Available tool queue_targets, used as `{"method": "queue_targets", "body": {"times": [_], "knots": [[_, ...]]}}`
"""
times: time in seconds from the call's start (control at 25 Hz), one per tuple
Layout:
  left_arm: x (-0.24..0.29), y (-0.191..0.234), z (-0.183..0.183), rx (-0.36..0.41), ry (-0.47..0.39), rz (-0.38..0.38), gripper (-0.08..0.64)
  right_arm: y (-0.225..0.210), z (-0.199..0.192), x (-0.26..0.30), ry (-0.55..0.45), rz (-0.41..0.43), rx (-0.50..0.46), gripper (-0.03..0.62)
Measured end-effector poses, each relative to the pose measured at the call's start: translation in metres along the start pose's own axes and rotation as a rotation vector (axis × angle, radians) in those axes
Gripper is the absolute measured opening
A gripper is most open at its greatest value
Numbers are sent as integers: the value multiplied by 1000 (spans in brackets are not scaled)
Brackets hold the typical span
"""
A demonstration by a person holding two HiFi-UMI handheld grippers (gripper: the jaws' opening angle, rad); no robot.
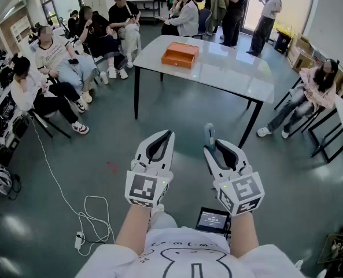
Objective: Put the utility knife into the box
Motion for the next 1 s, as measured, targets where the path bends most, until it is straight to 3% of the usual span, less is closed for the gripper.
{"method": "queue_targets", "body": {"times": [0.2,0.48,1.0], "knots": [[-2,-17,11,21,-8,-16,15,1,6,-13,-10,16,-15,130],[22,-12,-3,28,-4,-27,15,-22,-3,0,2,15,-31,130],[112,75,-51,-4,-12,-41,15,-72,-15,119,1,-2,4,132]]}}
Point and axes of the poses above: the fingertips, and each gripper's own axes: x forward along the fingers, y to its left, z out of its top, the point moved 1 cm from there along -x, backward along the fingers, and after that the axes turned 13 degrees about -y, right-handed, at the moved point
